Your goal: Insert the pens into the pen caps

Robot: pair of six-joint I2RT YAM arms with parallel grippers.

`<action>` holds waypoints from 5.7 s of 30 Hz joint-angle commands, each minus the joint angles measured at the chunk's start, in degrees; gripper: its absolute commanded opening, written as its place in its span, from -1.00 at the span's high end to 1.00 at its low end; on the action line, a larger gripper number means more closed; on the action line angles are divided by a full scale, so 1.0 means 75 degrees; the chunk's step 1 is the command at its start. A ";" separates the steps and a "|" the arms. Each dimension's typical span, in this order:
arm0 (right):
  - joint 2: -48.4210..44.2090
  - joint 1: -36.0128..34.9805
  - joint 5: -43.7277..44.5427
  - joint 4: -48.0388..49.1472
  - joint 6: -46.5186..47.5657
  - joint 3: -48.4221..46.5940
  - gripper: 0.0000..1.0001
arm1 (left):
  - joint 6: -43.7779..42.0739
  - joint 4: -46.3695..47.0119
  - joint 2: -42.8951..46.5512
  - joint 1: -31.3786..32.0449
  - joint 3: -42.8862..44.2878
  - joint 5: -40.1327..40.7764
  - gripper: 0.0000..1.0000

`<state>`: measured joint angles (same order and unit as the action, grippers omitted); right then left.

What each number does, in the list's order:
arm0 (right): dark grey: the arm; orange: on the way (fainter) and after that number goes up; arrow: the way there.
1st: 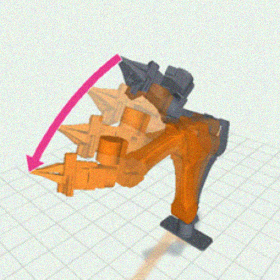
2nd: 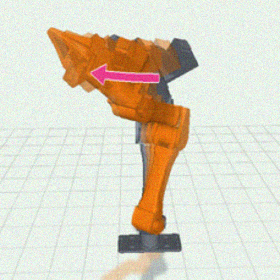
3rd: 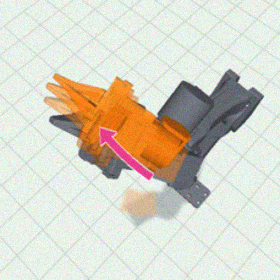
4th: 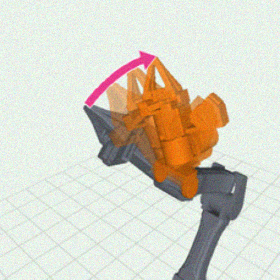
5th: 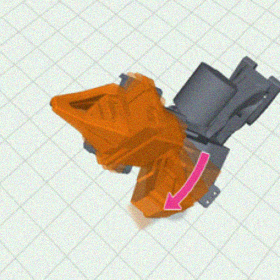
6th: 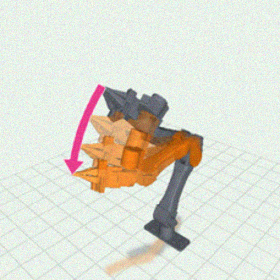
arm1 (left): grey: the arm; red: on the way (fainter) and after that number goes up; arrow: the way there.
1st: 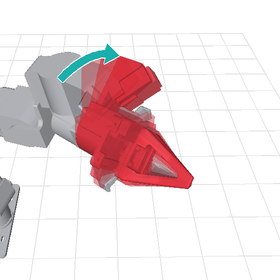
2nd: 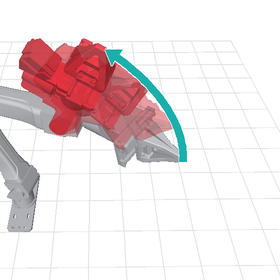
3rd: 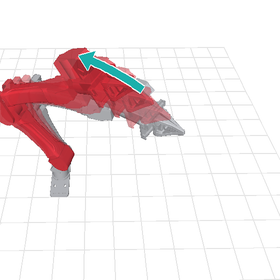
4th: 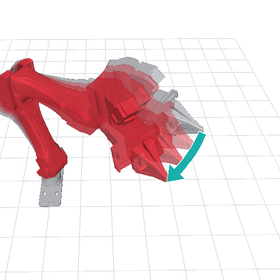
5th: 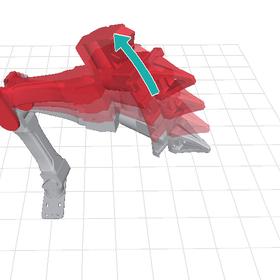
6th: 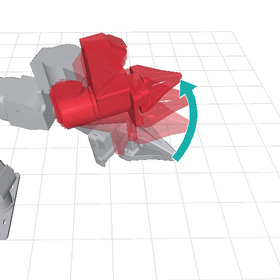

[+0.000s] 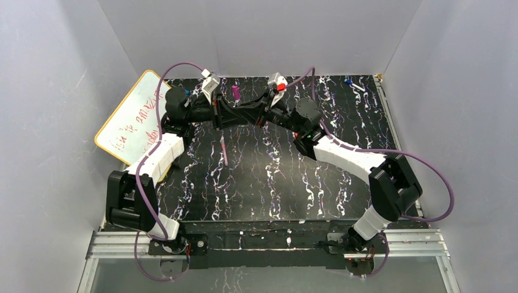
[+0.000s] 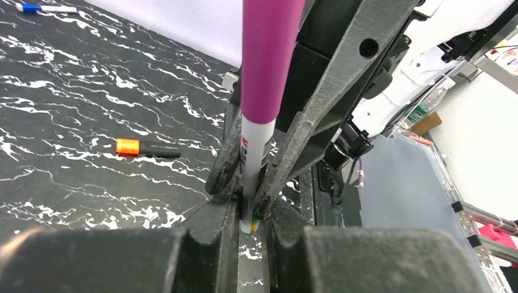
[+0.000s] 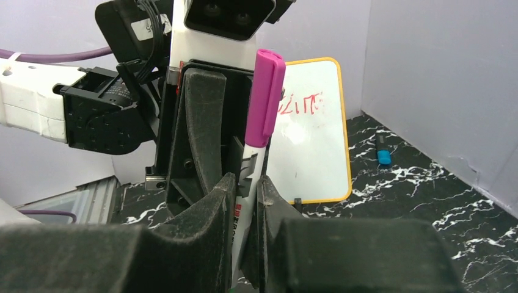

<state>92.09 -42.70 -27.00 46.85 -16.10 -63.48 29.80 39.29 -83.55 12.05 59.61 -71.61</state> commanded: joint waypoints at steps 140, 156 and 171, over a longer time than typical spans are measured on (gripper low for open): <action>-0.5140 0.1826 0.1263 -0.5602 0.0181 0.3343 -0.52 | -0.2458 -0.8450 -0.3108 0.2201 0.1349 0.9244 0.84; -0.4948 0.1851 0.1593 -0.5656 0.0060 0.3203 -0.55 | -0.3055 -0.8636 -0.2251 0.2203 0.2331 0.9784 -0.38; -0.3014 0.1875 0.3762 -0.7183 -0.0767 0.0446 -0.97 | -0.3061 -0.3493 0.1800 0.1064 -0.1255 0.8452 -0.97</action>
<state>68.05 -28.88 -5.67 -3.51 -22.35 -53.65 0.27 -0.01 -72.86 25.87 58.78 -5.17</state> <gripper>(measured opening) 0.985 0.982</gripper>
